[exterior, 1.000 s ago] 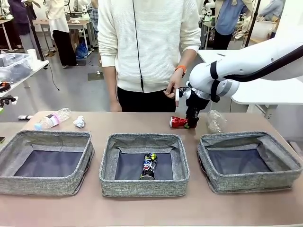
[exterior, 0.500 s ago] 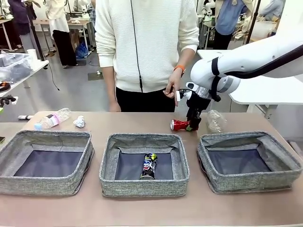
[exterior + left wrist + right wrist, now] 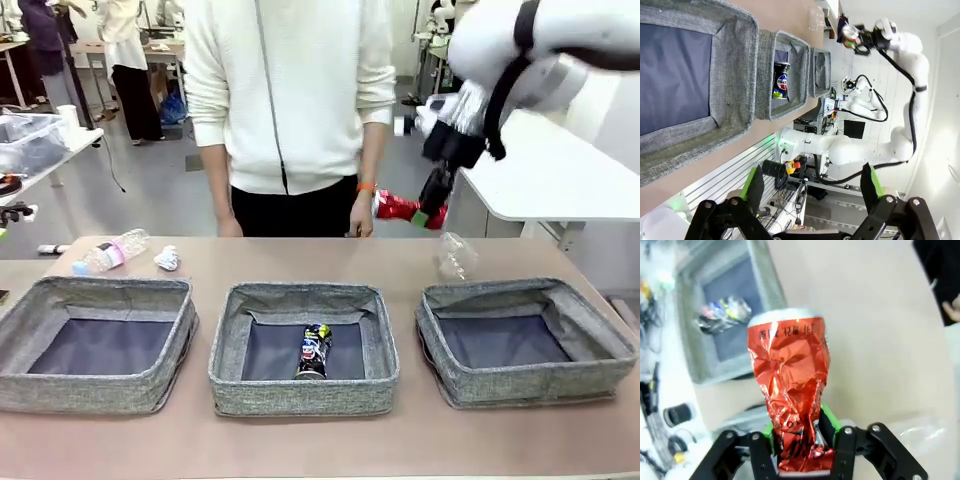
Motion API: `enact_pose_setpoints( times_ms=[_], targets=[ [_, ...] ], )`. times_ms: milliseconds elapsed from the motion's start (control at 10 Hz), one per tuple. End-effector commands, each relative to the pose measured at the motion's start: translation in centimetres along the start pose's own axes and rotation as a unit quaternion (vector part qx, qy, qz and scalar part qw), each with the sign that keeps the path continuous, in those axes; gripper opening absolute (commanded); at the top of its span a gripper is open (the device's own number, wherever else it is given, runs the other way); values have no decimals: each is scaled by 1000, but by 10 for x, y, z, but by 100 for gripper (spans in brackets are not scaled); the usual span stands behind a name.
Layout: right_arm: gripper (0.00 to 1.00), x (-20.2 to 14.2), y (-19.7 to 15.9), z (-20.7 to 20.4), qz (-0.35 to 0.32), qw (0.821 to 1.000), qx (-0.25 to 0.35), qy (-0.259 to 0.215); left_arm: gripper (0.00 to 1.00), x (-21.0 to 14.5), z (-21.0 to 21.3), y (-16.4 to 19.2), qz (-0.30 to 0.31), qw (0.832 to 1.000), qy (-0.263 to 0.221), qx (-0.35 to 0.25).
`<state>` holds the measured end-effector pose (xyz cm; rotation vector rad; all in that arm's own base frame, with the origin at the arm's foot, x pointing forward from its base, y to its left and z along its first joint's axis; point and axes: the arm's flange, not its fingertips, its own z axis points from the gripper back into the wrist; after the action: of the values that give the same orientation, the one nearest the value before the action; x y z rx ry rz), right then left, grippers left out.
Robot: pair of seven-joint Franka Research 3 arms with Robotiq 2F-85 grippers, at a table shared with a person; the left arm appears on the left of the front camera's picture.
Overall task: Sort the waste into the appropriate baskets.
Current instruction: Pick up the waste item pointed out by the person.
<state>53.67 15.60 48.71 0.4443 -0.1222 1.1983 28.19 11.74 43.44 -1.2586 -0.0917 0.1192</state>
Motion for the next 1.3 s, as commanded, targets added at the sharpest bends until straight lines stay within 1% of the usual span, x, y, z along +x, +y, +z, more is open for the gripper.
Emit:
enact_pose_setpoints(
  times_ms=[0,100,200,400,500,600,700,800,900,1000,1100,1200],
  targets=[
    [0,-12,72,-6,25,999,2,-26,100,-1,1,-4,1,1000,-1,-8],
    [0,-15,55,-17,129,991,30,10,100,-1,1,-4,1,1000,-1,-8],
    [0,-2,40,12,-4,1000,3,-15,100,-1,1,-4,1,1000,-1,-8],
    [0,-2,40,12,-4,1000,3,-15,100,-1,1,-4,1,1000,-1,-8],
    [28,-7,61,7,29,999,12,-10,100,-1,1,-4,1,1000,-1,-8],
    [28,6,67,9,2,1000,7,24,100,-1,1,-4,1,1000,-1,-8],
    [28,27,74,19,-32,998,-13,50,100,-1,1,-4,1,1000,-1,-8],
    [28,126,105,48,-169,977,-30,125,100,-1,1,-4,1,1000,-1,-8],
    [28,130,107,49,-173,976,-34,124,100,-1,1,-4,1,1000,-1,-8],
    [28,155,114,52,-209,967,-49,137,100,-1,1,-4,1,1000,-1,-8],
    [28,181,127,58,-251,953,-81,147,100,-1,1,-4,1,1000,-1,-8],
    [28,202,140,61,-270,948,-71,149,100,-1,1,-4,1,1000,-1,-8]
  ],
)
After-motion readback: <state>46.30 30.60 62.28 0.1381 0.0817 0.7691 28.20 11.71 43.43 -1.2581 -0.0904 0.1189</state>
